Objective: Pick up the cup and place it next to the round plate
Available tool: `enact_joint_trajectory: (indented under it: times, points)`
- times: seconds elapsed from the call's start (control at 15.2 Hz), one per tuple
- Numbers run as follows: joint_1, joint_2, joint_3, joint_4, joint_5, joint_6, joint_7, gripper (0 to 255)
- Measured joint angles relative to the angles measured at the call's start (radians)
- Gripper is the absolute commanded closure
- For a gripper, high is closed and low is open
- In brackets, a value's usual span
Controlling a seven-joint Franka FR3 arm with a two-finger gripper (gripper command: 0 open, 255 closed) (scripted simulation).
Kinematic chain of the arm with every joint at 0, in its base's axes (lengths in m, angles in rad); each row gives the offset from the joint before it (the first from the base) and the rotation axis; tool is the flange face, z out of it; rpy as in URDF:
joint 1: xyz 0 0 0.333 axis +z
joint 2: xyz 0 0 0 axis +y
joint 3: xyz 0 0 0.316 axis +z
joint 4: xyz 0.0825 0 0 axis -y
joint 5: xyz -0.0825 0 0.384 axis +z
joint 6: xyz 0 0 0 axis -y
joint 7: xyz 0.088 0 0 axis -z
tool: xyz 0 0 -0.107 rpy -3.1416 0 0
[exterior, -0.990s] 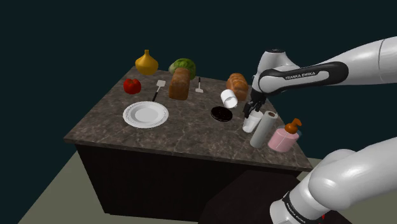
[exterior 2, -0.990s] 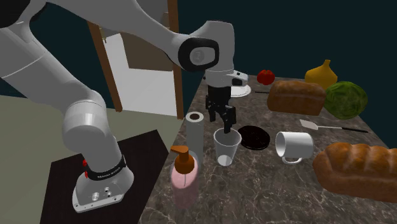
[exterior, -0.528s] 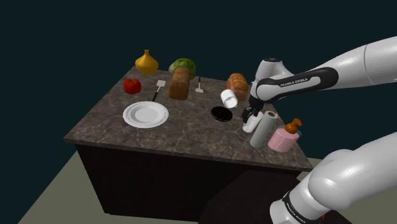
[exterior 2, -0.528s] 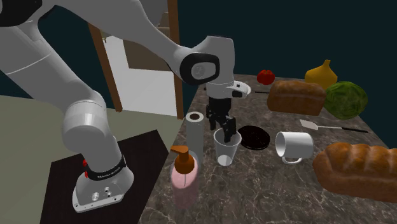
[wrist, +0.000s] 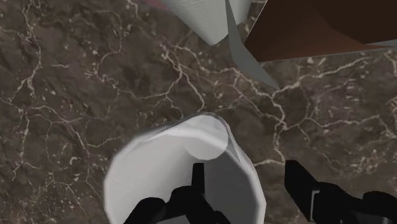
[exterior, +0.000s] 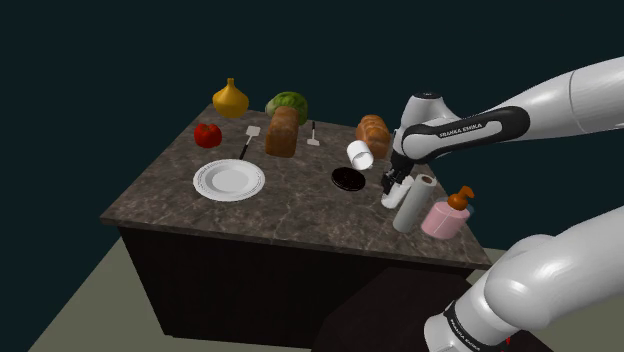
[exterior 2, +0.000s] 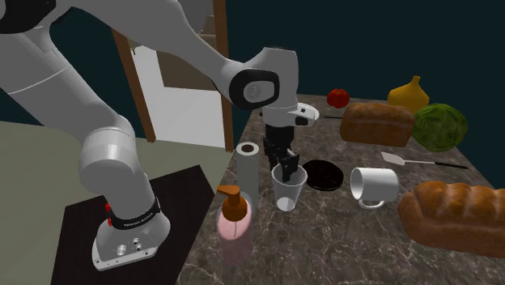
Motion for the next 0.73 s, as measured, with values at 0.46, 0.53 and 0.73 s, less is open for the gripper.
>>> enact_joint_trajectory:
  times: [0.46, 0.53, 0.73]
  points:
    - [0.0, 0.0, 0.0, 0.001, 0.0, 0.0, 0.0, 255]
    - [0.0, 0.0, 0.0, 0.001, 0.0, 0.0, 0.0, 255]
    - [0.001, -0.015, 0.003, 0.004, 0.001, -0.019, 0.0, 255]
